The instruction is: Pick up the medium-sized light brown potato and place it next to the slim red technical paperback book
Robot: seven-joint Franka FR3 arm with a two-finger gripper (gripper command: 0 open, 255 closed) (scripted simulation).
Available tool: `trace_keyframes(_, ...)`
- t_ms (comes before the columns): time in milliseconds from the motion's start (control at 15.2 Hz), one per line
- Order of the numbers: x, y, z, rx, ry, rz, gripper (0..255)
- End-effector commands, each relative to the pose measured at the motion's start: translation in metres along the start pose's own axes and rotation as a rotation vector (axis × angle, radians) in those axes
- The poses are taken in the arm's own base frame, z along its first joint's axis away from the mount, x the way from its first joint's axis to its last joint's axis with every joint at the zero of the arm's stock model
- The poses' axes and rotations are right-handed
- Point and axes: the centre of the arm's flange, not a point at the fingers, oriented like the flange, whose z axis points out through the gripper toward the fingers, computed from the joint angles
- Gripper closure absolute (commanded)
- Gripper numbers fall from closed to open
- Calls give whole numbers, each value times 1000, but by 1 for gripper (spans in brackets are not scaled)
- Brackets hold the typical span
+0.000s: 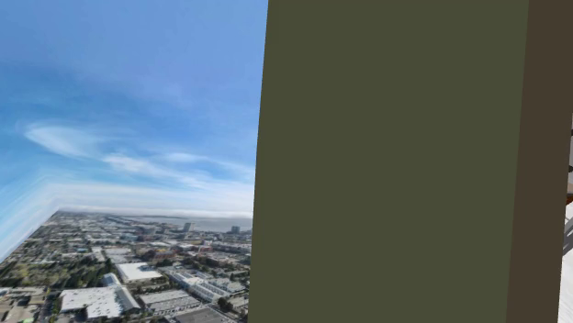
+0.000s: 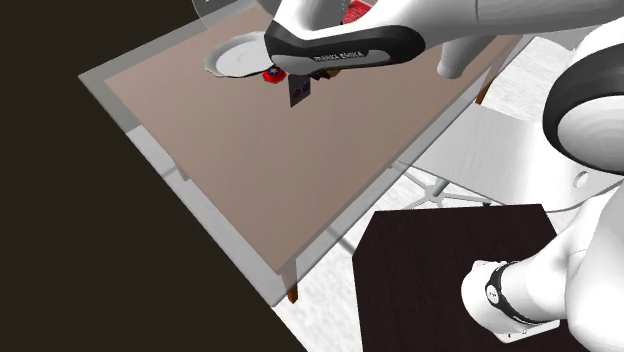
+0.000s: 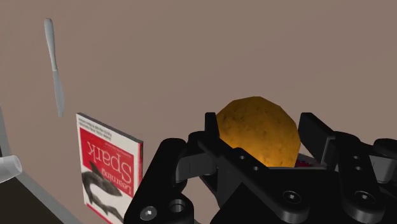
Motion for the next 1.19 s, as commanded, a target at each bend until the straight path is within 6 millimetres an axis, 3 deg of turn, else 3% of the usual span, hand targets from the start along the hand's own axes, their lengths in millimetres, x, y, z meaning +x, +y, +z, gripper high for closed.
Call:
trace_keyframes(0, 8, 21, 16, 0, 1, -1, 255)
trace_keyframes(1122, 65, 194, 147, 0, 1, -1, 255)
